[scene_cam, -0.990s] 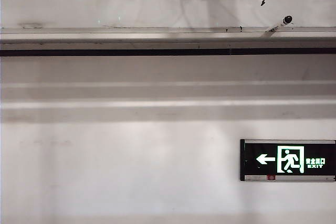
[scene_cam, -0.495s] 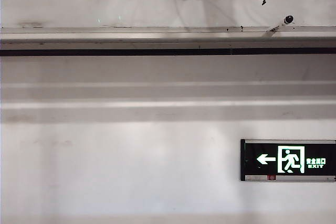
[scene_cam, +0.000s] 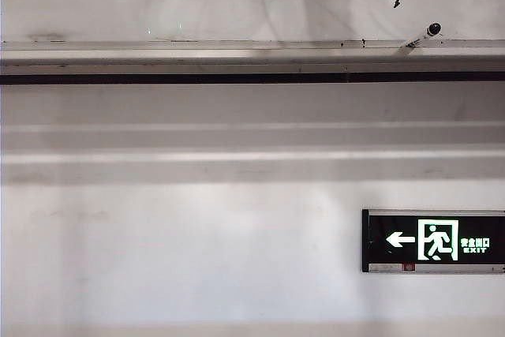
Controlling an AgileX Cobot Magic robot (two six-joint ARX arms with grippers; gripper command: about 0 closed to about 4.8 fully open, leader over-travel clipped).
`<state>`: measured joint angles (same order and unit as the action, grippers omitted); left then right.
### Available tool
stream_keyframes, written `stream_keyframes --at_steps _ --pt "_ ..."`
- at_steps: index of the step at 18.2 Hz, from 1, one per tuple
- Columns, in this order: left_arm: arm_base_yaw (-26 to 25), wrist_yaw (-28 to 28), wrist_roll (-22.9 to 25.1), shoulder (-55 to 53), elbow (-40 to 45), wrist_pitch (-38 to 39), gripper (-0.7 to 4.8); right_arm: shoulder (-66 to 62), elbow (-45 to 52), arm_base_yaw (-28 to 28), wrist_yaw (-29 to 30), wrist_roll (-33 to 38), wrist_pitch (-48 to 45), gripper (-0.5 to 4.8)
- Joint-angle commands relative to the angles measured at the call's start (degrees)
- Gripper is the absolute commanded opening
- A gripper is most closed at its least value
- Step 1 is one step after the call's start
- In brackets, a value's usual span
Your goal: Wipe the whiteboard clean using the black magnetic whiteboard eraser attached to the whiteboard.
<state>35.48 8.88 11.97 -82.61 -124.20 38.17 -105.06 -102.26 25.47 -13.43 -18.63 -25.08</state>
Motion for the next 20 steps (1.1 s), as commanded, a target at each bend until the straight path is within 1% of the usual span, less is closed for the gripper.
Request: stream_keyframes --at_steps 1,4,9,10,12,14,15,17,20 --pt "0.1 0.4 -0.2 0.2 -0.1 -1.0 -0.06 0.8 -0.2 0.1 0.8 -6.5 -2.7 4.41" --pt "0.1 0.4 -0.2 0.2 -0.1 -1.1 -0.06 2.0 -0.2 0.1 1.1 -7.1 -0.4 4.41" --pt "0.1 0.4 -0.2 0.2 -0.1 -1.1 -0.06 2.0 -1.1 -1.4 4.5 -6.9 0.0 4.41" --pt "0.1 0.4 -0.2 0.2 -0.1 -1.1 -0.06 2.0 -3.4 -1.4 4.5 -6.9 2.5 4.42" --pt "0.1 0.4 -0.2 0.2 -0.1 -1.0 -0.06 1.7 -10.3 -1.3 4.6 -6.3 11.0 4.41" --pt "0.1 0.4 -0.2 0.2 -0.1 -1.2 -0.06 1.0 -15.2 -1.3 6.1 -3.6 16.2 4.41" --pt "0.1 0.4 -0.2 0.2 -0.1 -1.3 -0.06 0.7 -15.9 -1.4 6.1 -2.1 16.4 4.41" --pt "0.1 0.4 -0.2 0.2 -0.1 -1.8 -0.06 -0.1 -15.8 -2.4 6.1 -1.9 16.3 4.41" --pt "0.1 0.4 -0.2 0.2 -0.1 -2.0 -0.06 -2.3 -15.8 -2.6 5.8 -2.0 17.9 4.41"
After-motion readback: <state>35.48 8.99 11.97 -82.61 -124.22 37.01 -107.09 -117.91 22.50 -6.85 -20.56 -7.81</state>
